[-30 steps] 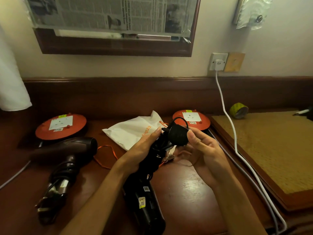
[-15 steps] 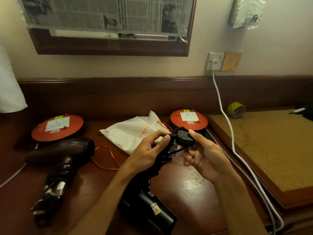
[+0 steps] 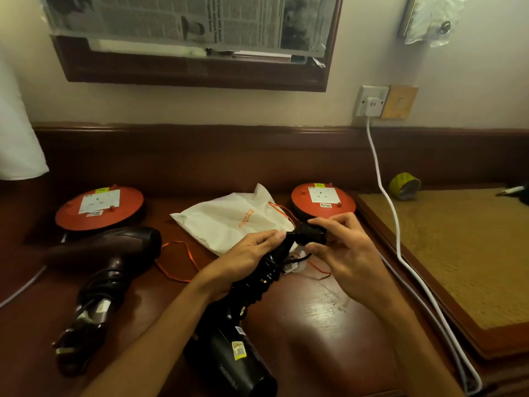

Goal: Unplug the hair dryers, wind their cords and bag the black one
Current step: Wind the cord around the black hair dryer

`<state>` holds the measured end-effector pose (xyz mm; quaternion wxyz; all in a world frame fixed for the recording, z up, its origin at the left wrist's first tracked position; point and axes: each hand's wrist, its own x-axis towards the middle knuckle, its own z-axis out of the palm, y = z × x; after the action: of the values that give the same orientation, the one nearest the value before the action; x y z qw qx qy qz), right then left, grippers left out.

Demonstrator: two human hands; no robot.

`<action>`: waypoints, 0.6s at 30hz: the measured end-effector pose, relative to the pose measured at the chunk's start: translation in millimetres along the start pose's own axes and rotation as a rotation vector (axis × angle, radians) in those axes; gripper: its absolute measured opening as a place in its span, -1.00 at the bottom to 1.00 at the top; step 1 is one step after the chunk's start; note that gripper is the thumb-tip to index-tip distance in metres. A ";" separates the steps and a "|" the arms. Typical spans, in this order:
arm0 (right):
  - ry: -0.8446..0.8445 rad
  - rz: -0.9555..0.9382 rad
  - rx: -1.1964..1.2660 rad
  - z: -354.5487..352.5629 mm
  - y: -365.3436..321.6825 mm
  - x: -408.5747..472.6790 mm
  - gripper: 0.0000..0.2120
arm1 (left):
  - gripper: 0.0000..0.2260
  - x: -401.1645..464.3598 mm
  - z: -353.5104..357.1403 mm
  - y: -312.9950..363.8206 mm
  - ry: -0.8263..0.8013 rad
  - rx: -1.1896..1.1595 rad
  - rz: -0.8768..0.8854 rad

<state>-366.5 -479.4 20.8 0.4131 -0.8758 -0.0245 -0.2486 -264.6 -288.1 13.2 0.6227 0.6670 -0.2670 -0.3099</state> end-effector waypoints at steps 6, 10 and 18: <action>-0.101 -0.085 0.292 -8.2 -0.6 11.8 -0.67 | -0.49 -2.1 -4.5 5.3 -0.129 -0.271 -0.259; 0.066 -0.150 0.270 7.6 -7.4 12.3 -0.61 | -0.48 -2.3 -6.8 -0.7 -0.237 -0.288 -0.373; -0.311 -0.141 0.018 -7.7 -3.4 19.2 -0.26 | -0.59 0.6 -13.3 -28.8 -0.588 -0.708 -0.440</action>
<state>-353.8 -485.9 36.2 0.3935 -0.8962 -0.1516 -0.1382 -255.1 -277.4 -15.2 0.6291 0.3400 -0.1627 -0.6799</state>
